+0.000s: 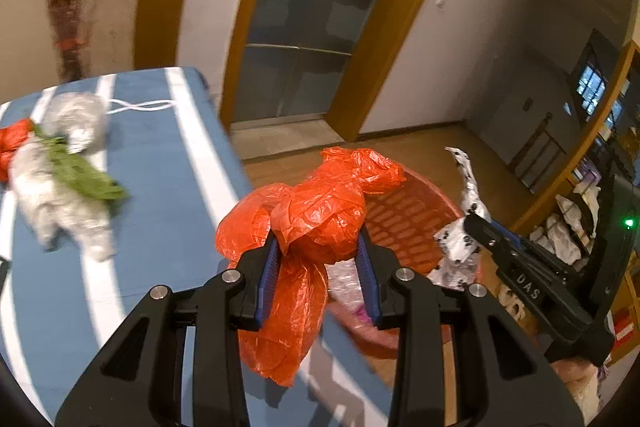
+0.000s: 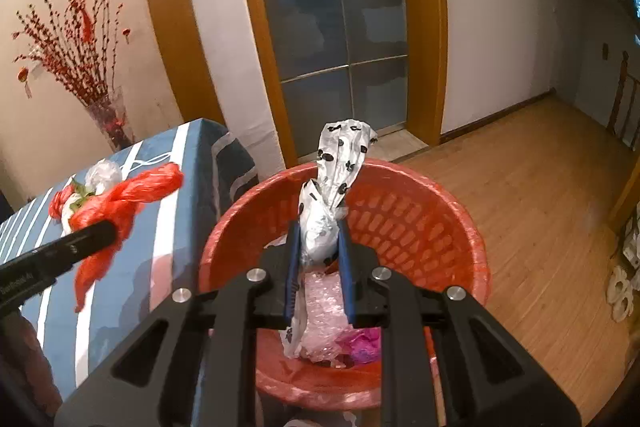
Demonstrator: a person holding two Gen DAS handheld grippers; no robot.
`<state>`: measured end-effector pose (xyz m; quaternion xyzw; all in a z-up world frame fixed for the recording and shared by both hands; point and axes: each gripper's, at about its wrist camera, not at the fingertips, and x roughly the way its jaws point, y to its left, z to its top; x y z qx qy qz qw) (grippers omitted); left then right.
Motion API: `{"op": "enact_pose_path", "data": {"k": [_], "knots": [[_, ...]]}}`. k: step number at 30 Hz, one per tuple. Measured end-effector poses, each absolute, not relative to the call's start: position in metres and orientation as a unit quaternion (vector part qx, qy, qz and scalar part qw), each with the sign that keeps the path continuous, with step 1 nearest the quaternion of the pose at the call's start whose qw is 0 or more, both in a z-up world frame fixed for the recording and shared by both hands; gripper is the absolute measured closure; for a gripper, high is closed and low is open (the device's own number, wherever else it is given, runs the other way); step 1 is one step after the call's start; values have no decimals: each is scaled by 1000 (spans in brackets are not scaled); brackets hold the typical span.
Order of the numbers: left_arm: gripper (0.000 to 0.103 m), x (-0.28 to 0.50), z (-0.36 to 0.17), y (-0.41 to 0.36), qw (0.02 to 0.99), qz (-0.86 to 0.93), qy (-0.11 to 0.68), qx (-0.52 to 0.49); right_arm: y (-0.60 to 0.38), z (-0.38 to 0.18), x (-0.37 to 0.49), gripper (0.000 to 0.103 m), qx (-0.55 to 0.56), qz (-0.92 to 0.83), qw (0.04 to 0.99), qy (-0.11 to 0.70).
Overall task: Collect trash
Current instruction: 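Carry both bags over the basket and open both tools to drop them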
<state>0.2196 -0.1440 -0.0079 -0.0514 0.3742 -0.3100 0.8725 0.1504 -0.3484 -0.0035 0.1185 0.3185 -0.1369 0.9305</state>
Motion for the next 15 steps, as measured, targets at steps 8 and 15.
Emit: {"op": "enact_pose_path", "data": {"k": [8,15], "knots": [[67,225,-17,-195,854,-344,388,-46,-379,-13,155,84,132,-149,927,319],[59,239,-29,-210,842,-347,410,-46,-397,-23,159,80,149,-154,923,319]]}}
